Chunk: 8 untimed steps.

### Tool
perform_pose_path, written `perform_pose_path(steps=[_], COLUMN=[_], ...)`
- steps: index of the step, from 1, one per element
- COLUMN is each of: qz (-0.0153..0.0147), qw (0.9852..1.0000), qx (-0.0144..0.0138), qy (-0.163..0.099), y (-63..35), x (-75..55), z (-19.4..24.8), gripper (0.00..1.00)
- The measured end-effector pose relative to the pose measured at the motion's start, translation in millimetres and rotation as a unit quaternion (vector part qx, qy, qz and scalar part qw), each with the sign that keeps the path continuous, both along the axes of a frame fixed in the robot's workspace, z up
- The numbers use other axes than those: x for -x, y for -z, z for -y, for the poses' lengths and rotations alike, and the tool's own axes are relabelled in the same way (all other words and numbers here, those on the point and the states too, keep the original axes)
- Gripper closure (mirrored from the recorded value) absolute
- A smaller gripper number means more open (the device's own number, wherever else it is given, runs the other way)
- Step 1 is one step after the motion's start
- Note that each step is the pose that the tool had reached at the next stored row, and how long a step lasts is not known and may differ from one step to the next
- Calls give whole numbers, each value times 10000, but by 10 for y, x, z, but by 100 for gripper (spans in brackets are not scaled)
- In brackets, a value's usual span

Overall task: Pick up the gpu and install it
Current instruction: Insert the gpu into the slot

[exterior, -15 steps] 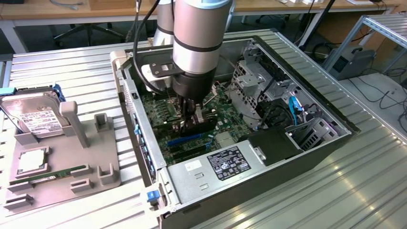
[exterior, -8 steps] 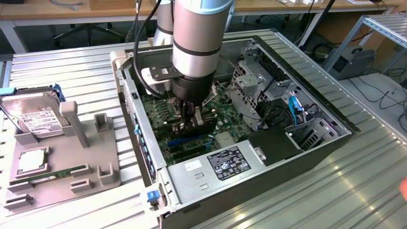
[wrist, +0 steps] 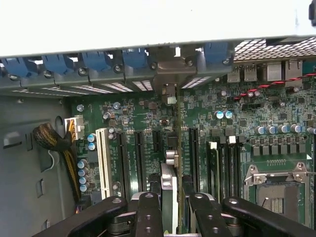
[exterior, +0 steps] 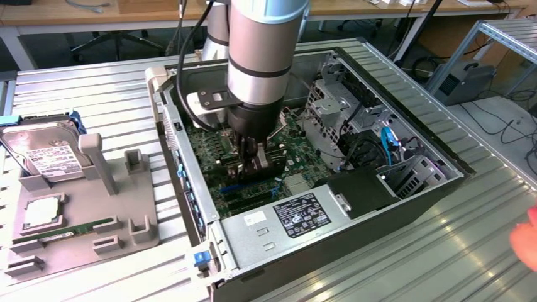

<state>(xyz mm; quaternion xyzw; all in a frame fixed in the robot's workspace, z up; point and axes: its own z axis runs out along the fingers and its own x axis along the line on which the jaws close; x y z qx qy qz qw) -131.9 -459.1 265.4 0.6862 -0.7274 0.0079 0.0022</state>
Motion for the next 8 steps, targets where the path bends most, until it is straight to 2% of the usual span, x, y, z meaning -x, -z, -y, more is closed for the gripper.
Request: perform_pose_path(steps=[8], qz=[-2], qw=[10000], qx=[0], qy=[0], y=[2], x=[0], z=[0], gripper=[73])
